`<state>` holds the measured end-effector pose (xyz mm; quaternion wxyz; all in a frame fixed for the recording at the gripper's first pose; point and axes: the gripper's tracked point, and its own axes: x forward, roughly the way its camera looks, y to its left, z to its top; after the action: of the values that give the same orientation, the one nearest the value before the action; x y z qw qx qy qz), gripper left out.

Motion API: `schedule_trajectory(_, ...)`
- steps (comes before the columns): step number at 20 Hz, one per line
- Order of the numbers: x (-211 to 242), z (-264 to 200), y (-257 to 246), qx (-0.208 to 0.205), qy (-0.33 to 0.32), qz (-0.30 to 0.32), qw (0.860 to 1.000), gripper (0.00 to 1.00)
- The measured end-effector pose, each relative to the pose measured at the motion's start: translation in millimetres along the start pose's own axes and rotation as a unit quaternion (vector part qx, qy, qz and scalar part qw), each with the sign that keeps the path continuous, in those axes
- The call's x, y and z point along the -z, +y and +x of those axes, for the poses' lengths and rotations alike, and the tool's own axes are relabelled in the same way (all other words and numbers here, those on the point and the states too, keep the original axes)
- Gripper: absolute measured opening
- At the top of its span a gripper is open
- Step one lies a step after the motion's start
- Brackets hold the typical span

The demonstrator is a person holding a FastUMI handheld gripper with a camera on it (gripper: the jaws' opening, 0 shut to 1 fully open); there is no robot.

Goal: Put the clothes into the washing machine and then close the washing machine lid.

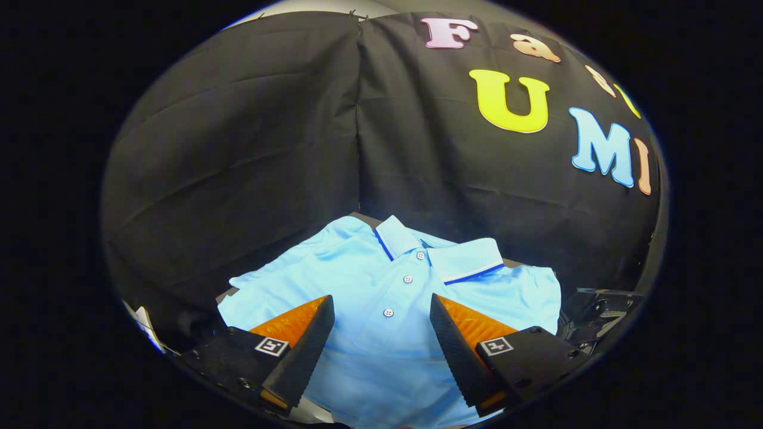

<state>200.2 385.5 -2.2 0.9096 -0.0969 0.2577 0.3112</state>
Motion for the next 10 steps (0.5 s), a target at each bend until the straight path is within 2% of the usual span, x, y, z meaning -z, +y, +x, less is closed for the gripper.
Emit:
schedule_trajectory(6,18.6,20.2,1.1,-0.004,0.059,-0.013,0.998,1.00)
schedule_trajectory(10,19.0,23.1,1.1,-0.005,0.067,-0.009,0.998,1.00)
